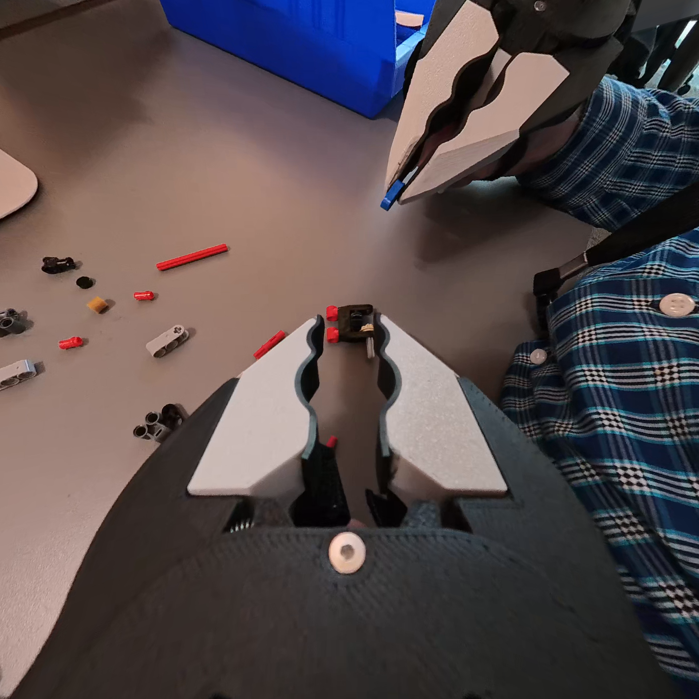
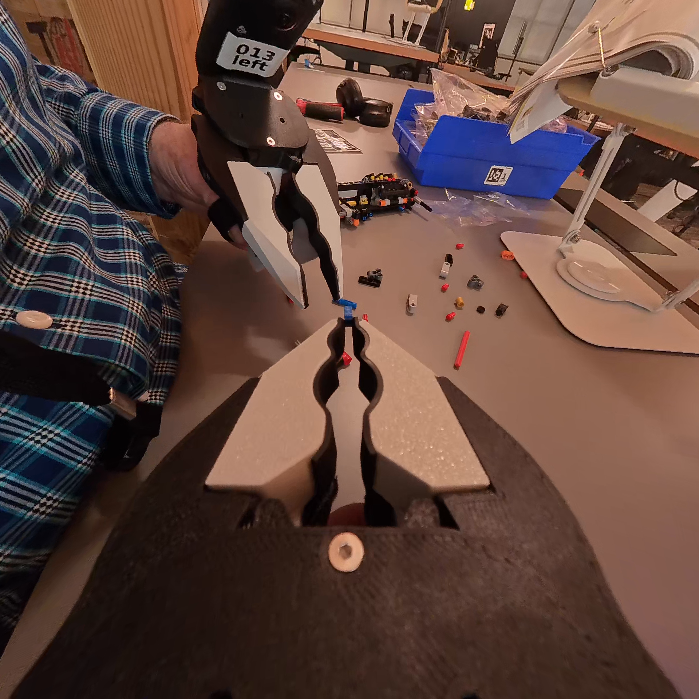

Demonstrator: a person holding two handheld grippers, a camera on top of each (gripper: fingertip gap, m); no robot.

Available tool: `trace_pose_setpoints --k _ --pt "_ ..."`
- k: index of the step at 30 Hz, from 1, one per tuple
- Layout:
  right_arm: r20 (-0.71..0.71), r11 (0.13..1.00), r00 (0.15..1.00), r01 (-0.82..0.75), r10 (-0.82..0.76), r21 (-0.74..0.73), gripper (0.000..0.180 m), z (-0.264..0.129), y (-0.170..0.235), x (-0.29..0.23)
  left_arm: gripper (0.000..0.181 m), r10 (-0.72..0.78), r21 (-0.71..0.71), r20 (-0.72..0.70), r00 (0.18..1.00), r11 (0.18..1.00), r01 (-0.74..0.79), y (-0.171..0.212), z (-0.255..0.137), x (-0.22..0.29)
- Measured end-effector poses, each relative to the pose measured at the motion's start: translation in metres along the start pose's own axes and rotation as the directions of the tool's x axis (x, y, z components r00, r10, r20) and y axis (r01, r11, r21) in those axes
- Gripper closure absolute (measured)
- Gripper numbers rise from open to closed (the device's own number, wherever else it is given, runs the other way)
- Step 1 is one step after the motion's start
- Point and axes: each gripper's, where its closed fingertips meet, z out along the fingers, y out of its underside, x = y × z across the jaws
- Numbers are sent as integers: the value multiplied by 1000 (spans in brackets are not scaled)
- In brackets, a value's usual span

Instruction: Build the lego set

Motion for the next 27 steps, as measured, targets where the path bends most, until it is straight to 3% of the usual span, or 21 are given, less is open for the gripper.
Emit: trace_pose_setpoints --k 17,27 --pt "-13 1000 1000 1 -1 0 180 -2 1 2 155 13 -20 13 1000 1000 -13 5 0 0" --pt "-94 988 991 -102 91 -113 180 -1 15 3 143 106 -63 48 993 993 -103 8 -13 -8"
